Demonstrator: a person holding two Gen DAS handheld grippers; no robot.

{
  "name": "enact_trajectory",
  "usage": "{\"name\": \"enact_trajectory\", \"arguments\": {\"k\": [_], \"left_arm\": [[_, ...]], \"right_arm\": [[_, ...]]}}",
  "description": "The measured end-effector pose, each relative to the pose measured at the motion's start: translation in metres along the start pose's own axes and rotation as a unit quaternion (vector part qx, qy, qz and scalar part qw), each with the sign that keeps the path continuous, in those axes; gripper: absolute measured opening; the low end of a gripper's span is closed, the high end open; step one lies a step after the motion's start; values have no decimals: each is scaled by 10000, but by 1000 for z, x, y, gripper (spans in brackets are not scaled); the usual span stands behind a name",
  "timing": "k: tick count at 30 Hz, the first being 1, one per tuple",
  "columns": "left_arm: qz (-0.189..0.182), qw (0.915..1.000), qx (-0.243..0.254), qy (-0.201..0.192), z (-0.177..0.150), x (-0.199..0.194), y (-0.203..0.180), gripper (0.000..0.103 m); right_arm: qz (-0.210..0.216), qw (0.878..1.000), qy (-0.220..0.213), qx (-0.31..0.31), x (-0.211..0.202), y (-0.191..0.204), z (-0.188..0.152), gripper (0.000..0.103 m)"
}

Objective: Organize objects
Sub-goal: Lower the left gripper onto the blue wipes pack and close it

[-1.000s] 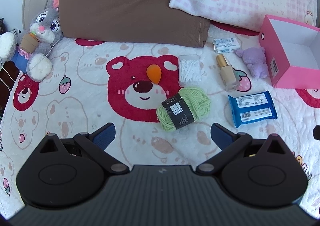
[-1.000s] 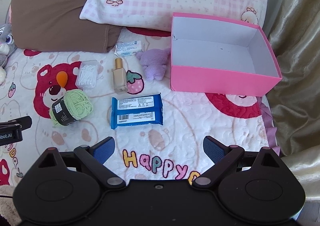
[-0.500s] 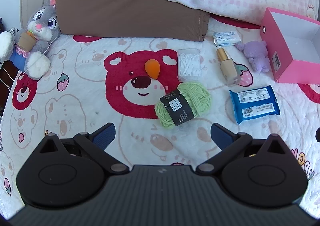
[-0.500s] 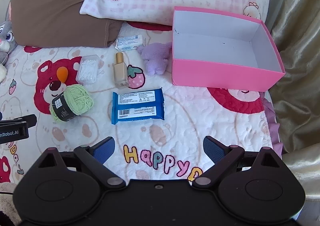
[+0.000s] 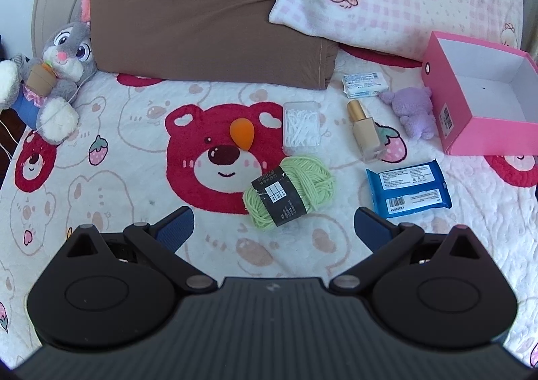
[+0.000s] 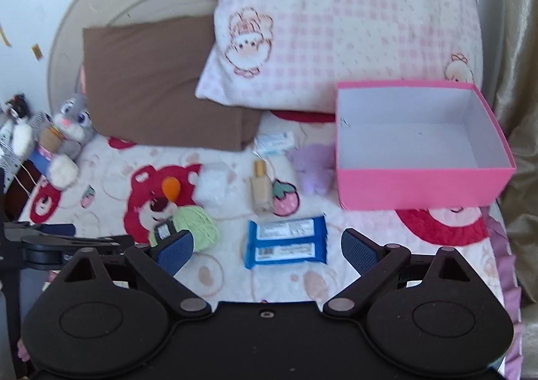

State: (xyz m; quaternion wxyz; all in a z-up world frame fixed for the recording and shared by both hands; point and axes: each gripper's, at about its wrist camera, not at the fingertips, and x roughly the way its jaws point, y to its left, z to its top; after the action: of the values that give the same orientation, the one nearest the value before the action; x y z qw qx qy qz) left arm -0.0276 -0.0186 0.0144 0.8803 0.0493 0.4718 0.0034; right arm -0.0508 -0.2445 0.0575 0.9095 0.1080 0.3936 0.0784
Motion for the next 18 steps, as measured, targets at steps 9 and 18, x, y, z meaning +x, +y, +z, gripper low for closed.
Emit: {"name": "enact_trajectory", "arguments": {"k": [9, 18], "left_arm": [[-510, 9966, -11, -644, -13, 15, -27, 103], [-622, 9933, 71, -967, -24, 69, -58, 101]], "right_arm": [[173, 9969, 436, 631, 68, -54, -17, 97], [-881, 9840, 388, -1501, 125, -27, -45, 97]]}}
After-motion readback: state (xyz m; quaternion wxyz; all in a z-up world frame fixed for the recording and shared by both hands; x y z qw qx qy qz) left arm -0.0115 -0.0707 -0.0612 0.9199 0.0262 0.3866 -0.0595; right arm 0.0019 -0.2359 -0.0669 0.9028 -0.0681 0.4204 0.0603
